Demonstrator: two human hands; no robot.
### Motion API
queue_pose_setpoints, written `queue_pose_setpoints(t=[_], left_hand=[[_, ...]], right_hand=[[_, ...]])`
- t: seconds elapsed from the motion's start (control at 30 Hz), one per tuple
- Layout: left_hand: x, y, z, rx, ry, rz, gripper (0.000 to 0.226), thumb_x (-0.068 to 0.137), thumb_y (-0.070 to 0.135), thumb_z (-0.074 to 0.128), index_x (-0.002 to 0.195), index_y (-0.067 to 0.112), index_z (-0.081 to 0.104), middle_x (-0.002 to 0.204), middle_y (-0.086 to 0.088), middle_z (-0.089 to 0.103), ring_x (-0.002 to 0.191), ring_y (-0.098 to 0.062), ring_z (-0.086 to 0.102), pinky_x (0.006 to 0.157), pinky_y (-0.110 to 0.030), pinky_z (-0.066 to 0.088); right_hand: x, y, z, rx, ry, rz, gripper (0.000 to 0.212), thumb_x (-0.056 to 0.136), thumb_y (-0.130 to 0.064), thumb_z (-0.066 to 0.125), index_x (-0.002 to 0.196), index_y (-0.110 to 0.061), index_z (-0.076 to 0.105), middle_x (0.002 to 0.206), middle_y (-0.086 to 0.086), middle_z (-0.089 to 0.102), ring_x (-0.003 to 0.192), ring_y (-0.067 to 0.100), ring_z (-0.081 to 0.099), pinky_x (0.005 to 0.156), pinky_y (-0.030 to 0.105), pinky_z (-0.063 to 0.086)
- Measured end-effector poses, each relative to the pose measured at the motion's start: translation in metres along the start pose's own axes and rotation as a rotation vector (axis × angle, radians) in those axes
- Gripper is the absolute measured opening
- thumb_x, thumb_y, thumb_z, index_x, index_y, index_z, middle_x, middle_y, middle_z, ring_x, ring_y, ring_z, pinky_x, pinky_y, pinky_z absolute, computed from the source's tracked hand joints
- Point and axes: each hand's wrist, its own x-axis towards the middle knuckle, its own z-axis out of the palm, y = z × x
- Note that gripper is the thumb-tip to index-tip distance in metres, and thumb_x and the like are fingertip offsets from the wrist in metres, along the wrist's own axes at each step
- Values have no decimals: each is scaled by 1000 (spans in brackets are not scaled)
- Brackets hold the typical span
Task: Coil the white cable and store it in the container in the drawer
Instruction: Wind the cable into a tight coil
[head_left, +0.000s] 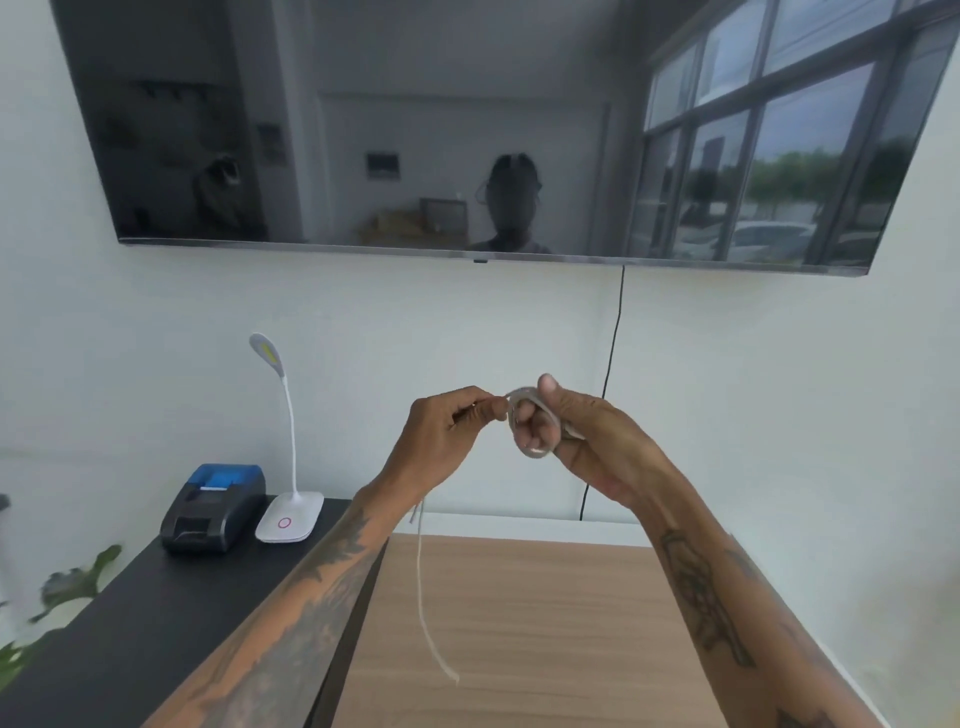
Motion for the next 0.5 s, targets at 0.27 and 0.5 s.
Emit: queue_pose_setpoints(t=[0.27,0.5], left_hand=[[-6,0,20,88,-201,-77,18,98,36,60,88,26,72,56,3,60,50,-9,47,52,-16,38],[1,-4,-3,243,-218,-47,10,92,38,66,85,33,71,61,9,70,61,-29,63,61,-45,54]], right_hand=[[14,5,8,13,337,-311,27,105,-17,46,106,-10,71,130,8,69,135,10,52,111,25,37],[13,11,-11,-1198,254,-16,29,104,-20,42,84,-9,60,80,2,79,79,28,67,69,41,54]])
